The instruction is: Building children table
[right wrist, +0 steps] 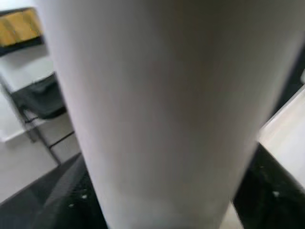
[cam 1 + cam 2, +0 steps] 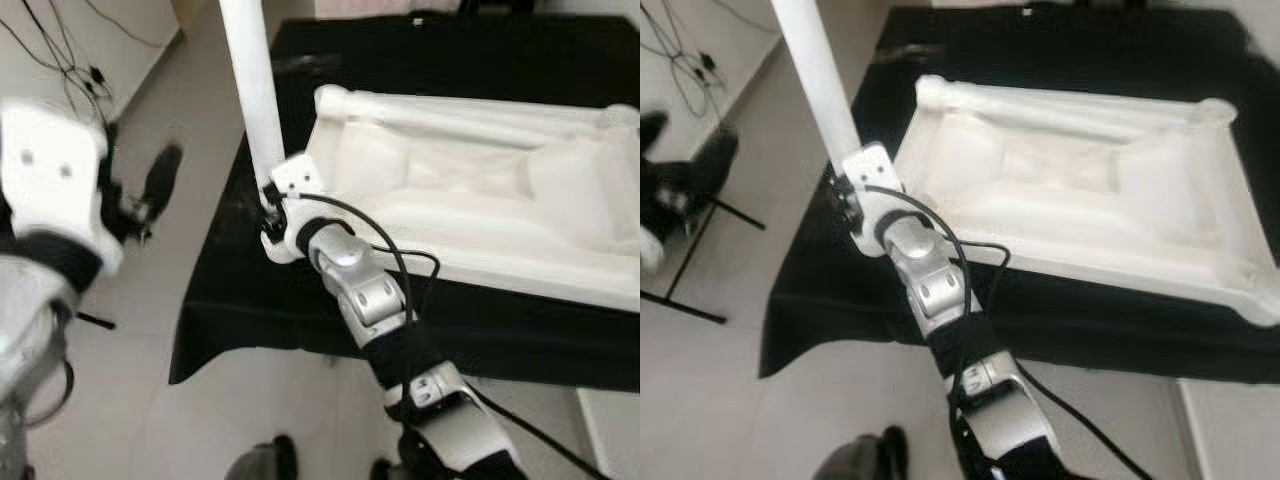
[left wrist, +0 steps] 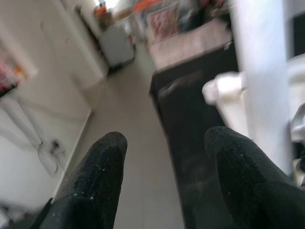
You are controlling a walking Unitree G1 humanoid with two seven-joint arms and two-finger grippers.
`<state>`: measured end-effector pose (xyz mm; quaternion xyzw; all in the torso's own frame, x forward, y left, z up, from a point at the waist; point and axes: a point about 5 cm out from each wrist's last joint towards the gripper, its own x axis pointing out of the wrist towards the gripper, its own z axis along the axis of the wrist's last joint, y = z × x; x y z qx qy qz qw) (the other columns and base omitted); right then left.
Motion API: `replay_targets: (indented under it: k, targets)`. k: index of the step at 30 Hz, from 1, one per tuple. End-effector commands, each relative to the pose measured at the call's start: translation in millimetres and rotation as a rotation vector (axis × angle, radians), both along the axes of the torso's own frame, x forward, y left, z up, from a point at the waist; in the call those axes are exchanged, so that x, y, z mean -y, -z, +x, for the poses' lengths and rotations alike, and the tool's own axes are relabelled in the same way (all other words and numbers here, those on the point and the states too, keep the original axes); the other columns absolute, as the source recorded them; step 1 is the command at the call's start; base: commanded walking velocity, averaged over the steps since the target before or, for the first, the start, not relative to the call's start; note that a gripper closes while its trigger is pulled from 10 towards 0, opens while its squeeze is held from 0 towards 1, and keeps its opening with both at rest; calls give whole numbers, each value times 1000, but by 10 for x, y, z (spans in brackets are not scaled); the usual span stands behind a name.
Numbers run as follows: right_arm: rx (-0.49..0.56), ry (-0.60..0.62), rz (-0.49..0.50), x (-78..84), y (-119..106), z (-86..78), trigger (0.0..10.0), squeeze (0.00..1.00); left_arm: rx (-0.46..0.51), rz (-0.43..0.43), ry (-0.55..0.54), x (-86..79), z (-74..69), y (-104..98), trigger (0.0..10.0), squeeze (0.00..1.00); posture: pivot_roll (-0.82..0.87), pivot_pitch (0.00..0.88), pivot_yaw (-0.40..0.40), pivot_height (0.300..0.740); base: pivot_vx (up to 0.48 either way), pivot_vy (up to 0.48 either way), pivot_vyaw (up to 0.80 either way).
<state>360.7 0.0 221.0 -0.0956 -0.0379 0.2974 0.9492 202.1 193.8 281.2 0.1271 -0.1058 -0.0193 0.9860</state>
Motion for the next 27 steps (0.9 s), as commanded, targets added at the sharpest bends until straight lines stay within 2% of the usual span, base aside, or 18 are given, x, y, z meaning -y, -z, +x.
replay_targets:
  k: [1,2,3,4,6,9,12,14,15,16,19,20,27]
  targets:
    - [20,-37,32,-37,-71,-6,10000,1000,9,7,-7,27,-29,20,10000,0,134,244,63,740,0,0,0]
    - [32,-68,51,-44,-105,-4,10000,1000,-23,-12,-12,51,-65,113,10000,0,134,244,63,740,0,0,0]
    - [32,-68,51,-44,-105,-4,10000,1000,-23,-12,-12,51,-65,113,10000,0,134,244,63,740,0,0,0]
    - [85,-245,53,-64,-227,-33,10000,0,-132,-39,57,220,-132,388,10000,0,132,242,60,740,0,0,0]
    - [106,-401,23,-66,-281,-71,10000,0,-199,-47,127,357,-200,557,10000,0,127,242,52,740,0,0,0]
    - [109,-501,-15,-60,-293,-84,10000,0,-242,-39,173,431,-253,681,10000,0,130,244,39,740,0,0,0]
    - [106,-559,-40,-51,-302,-85,10000,0,-276,-38,187,460,-290,788,10000,0,132,245,36,740,0,0,0]
    - [106,-559,-40,-51,-302,-85,10000,0,-276,-38,187,460,-290,788,10000,0,132,245,36,740,0,0,0]
    - [99,-584,-47,-44,-311,-77,10000,0,-291,-34,186,464,-312,860,10000,0,127,246,30,740,0,0,0]
    - [96,-598,-57,-31,-344,-44,10000,0,-300,-54,178,459,-324,939,10000,0,129,247,23,740,0,0,0]
    - [95,-614,-69,-17,-385,-8,10000,0,-290,-77,172,461,-321,988,10000,0,136,249,13,740,0,0,0]
    - [97,-630,-72,-1,-428,25,0,0,-270,-101,175,478,-317,1018,10000,0,138,247,9,740,0,0,0]
    - [96,-665,-78,34,-471,60,0,0,-233,-138,199,516,-310,1041,10000,0,136,246,9,740,0,0,0]
